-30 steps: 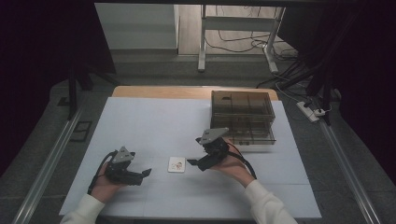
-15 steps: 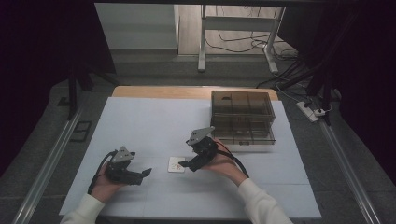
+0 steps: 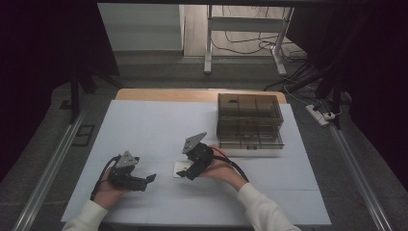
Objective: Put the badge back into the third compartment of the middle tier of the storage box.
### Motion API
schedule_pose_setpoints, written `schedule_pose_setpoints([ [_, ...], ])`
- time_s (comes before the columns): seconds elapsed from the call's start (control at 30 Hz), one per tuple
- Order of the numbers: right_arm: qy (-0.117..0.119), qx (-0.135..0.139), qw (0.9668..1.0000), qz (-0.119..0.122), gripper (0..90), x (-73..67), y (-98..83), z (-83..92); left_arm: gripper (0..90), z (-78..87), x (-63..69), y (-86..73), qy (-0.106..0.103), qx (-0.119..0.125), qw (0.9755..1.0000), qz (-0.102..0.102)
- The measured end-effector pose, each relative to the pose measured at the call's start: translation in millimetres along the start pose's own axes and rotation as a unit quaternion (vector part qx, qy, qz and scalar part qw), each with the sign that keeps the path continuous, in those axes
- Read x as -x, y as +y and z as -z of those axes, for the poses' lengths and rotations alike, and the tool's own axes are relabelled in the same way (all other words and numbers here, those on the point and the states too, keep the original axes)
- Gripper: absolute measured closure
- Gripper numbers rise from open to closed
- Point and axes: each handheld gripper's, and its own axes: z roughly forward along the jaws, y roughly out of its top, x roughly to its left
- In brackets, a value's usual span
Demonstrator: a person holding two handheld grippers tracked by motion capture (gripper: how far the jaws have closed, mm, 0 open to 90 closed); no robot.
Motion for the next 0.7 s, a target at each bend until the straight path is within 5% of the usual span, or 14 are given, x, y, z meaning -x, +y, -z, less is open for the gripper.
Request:
schedule_pose_setpoints([
  [0.7,0.013,-0.053,0.9983,0.018,14.9,-1.6,-5.6,-25.4,6.5,0.4,-0.3,-0.6,-0.001,0.001,1.0000,0.001],
])
